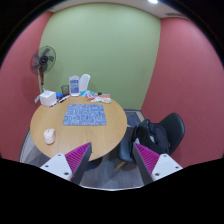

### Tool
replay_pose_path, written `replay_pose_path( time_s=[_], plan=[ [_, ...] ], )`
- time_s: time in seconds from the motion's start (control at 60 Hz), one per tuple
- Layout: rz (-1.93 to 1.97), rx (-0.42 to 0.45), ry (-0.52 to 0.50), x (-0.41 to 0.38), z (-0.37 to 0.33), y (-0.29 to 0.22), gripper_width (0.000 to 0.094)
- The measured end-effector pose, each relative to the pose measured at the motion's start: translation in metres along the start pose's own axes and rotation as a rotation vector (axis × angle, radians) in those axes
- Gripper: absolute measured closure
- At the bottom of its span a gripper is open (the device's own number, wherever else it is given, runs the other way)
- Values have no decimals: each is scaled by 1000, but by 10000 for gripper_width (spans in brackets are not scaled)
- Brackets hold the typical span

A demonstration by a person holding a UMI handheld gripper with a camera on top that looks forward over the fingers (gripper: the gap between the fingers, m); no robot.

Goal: Arrange mouse

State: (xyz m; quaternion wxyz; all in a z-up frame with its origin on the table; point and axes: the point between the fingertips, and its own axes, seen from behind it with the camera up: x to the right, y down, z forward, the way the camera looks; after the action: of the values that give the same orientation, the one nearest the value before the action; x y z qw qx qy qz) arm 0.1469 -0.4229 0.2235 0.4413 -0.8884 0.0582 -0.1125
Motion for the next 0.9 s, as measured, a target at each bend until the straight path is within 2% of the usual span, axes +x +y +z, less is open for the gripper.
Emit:
replay_pose_path(
  time_s=[0.217,0.233,0.3,0.383,0.4,0.433,0.5,0.583,0.75,0.9],
  plan=[
    [-28,-78,3,-6,2,25,97],
    [-29,-66,8,-10,5,44,96],
    [-41,-98,-3,-19,7,60,94],
    [-49,-158,-24,-42,6,73,98],
    [-49,-143,-23,-51,10,92,95],
    [-52,-173,-42,-64,7,87,95],
    [-51,-180,-72,-103,15,104,93],
    [-48,-174,-121,-159,31,112,93],
    [-13,-126,-231,-272,80,97,92],
    [-25,-63,-271,-338,140,70,91]
  ],
)
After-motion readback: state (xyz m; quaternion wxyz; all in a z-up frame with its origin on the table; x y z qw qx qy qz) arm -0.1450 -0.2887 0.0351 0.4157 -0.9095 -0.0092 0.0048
